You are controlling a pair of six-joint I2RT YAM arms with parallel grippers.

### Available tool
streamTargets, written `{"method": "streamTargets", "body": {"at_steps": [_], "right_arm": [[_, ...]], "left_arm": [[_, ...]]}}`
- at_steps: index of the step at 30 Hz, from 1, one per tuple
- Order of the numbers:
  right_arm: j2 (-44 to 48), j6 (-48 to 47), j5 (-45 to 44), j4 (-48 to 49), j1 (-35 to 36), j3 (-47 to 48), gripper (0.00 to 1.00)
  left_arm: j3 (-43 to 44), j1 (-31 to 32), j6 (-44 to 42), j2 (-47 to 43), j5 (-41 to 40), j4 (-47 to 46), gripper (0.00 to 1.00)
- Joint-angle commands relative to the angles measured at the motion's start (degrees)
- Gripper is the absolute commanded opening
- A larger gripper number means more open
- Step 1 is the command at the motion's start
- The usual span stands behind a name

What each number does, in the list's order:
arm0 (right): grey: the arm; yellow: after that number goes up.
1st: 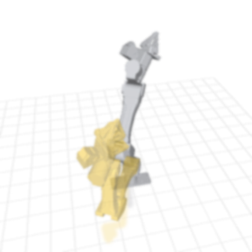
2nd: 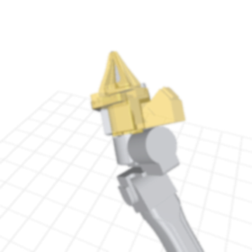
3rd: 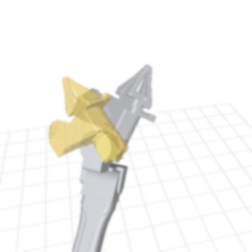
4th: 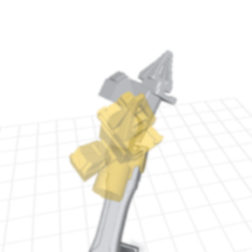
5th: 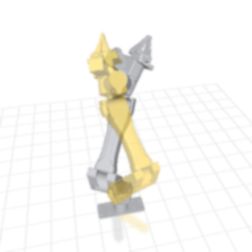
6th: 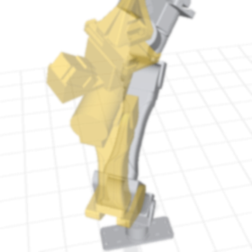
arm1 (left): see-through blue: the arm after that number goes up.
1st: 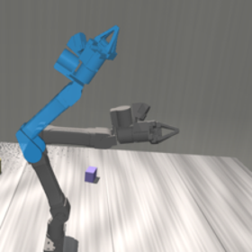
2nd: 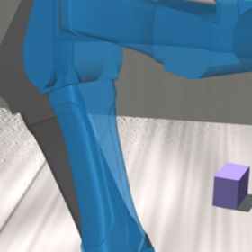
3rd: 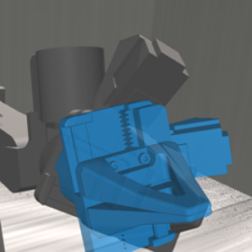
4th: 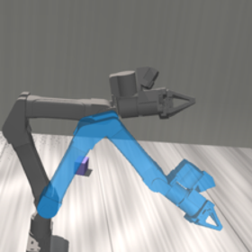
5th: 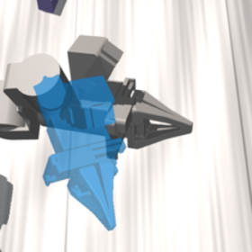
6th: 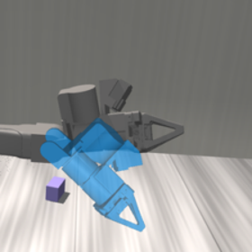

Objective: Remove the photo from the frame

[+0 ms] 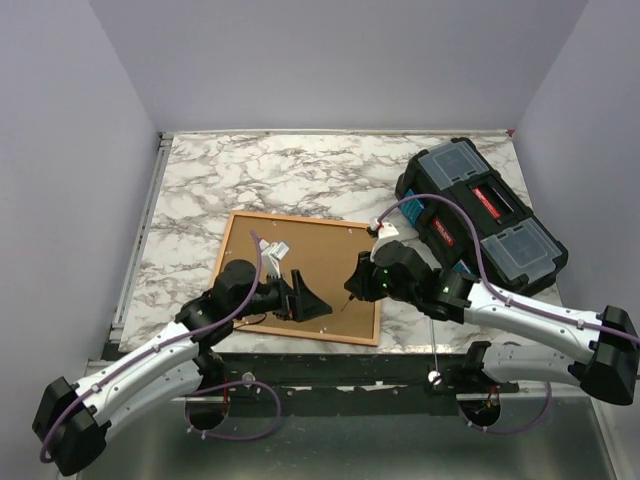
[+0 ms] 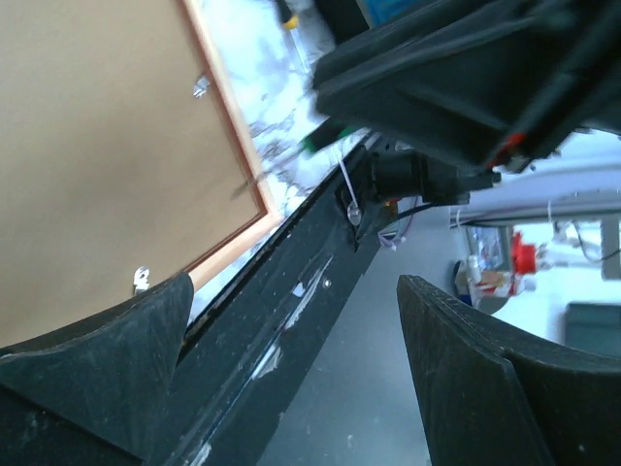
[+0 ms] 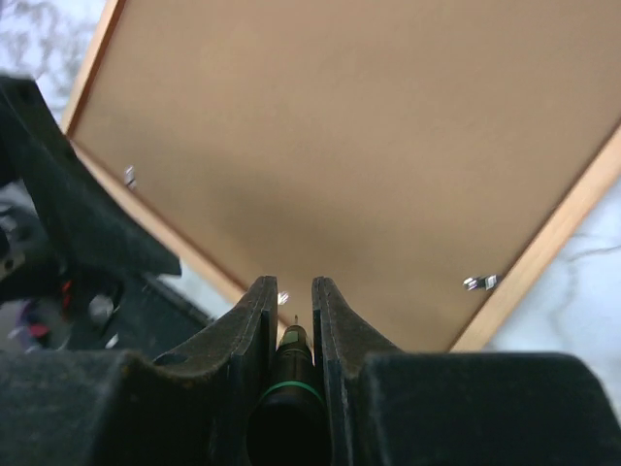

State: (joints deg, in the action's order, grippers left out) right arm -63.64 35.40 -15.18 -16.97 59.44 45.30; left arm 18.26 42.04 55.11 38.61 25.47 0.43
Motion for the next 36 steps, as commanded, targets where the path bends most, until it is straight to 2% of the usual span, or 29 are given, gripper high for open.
{"method": "streamTargets", "body": {"at_steps": [1,7,12,14,18,19,20,21,22,23,25,30,34,36], "right_arm": [[2.62,7.71,14.74,-3.05,-0.94,-0.32,0.01],[4.14,13.70,22.25,1.02,-2.87,0.57,0.01],[4.58,15.94,24.31,0.02,-3.71,2.24,0.01],[5.74,16.84,24.82,0.52,-3.86,1.90,0.01],[8.34,19.33,25.90,4.61,-3.98,0.15,0.01],[8.55,19.54,26.63,5.21,-4.03,0.08,0.01],[8.56,19.35,27.36,5.28,-4.05,0.24,0.01],[8.54,18.47,28.57,4.84,-4.07,0.48,0.01],[8.57,17.36,29.55,3.81,-4.06,0.86,0.07],[8.61,15.70,31.19,2.79,-4.07,1.20,0.17],[8.75,12.74,34.99,-0.83,-4.07,2.00,0.43],[9.29,9.44,44.32,-5.88,-4.04,2.29,0.70],[8.95,9.31,50.76,-4.35,-4.07,3.17,0.72],[7.33,8.46,52.29,-5.01,-4.23,5.02,0.71]], "left_arm": [[8.63,4.06,-15.46,3.33,-1.05,2.55,0.91],[9.43,8.96,-17.52,10.73,6.12,-5.46,0.90],[7.38,10.08,-14.81,11.64,6.11,-11.70,0.71],[6.76,10.16,-13.74,12.27,7.92,-14.50,0.60],[5.94,10.17,-12.10,14.40,11.86,-19.11,0.28],[5.76,10.17,-12.05,14.58,12.05,-19.40,0.17],[5.65,10.21,-12.13,14.37,11.72,-19.22,0.01],[5.50,10.17,-12.47,13.90,11.18,-18.28,0.00],[5.37,10.17,-12.92,13.27,10.87,-17.50,0.00],[5.37,10.17,-13.77,12.42,10.93,-16.39,0.00],[5.22,10.17,-14.86,10.42,10.70,-13.89,0.00],[5.15,10.17,-18.14,6.45,13.32,-9.07,0.00],[5.78,10.27,-19.51,7.13,18.28,-7.44,0.00],[5.49,10.42,-17.63,8.42,21.54,-11.33,0.00]]}}
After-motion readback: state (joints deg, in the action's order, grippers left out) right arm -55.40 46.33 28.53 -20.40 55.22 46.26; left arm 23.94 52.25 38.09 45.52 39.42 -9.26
